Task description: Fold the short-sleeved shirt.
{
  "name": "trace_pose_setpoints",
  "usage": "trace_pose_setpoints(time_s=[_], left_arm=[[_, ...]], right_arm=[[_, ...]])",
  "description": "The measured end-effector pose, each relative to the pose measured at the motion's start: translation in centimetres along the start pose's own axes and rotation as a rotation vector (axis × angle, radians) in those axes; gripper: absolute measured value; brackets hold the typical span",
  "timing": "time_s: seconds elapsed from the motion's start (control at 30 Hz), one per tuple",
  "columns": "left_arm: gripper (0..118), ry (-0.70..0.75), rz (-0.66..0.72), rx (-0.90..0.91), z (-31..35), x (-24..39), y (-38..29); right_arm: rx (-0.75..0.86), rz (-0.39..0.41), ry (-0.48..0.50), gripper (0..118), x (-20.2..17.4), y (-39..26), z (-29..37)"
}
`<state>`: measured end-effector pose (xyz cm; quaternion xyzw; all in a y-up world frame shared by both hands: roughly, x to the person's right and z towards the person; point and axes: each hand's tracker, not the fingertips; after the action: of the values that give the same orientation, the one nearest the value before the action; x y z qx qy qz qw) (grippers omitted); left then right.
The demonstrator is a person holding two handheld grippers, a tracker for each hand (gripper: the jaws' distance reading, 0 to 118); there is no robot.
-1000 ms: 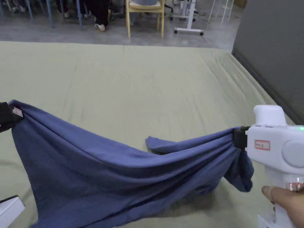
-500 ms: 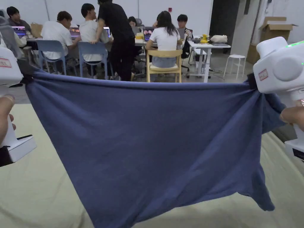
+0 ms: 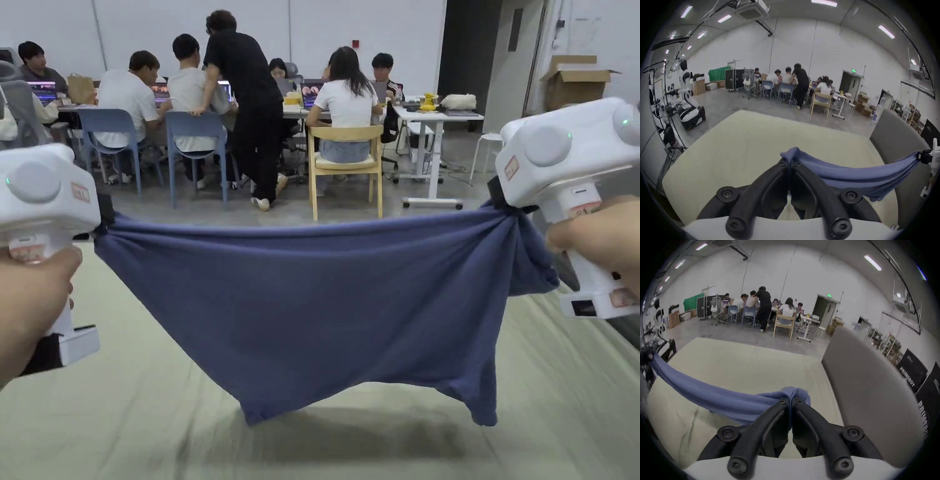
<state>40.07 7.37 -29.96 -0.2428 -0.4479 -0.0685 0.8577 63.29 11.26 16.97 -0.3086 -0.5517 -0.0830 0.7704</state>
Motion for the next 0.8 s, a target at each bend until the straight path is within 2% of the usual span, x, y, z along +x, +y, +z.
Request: trace_pose_setpoints(time_s=[0.07,0.2,0.37,0.53,0.63,0.7,0.8], left_arm=[[0,-0.008,0.005,-0.071,-1.8,-0.1,-2.9],[0,-0.012,0.034,-0.173,-3.8,-0.7,-8.4],[0,-0.011,0.016,-0.257,-3.4,-1.8,-14.4],[0,-0.039,0.027,-0.26,-0.3,-3.4,-20.0],[0,-0.025,-0.017,-0.332,1.2,-4.0,-23.3],[0,-0.042,0.01,-0.366,2.4,-4.9,-25.2],[0,-0.037,0.019,-0.437,4.2,-6.6,-27.8]], right_arm=[[-0.034,-0.03,0.024,4,-0.4,-2.4,-2.0],[-0.093,-0.036,0.037,4,-1.5,-7.5,-4.9],[-0.168,-0.061,0.087,4,-2.1,-14.6,-5.7],[-0.202,-0.06,0.139,4,-2.5,-22.2,-2.8],[-0.235,-0.025,0.12,4,-3.2,-27.1,-0.4],[-0.253,-0.047,0.156,4,-3.0,-29.8,0.5],[-0.279,-0.075,0.159,4,-3.0,-33.3,2.5]])
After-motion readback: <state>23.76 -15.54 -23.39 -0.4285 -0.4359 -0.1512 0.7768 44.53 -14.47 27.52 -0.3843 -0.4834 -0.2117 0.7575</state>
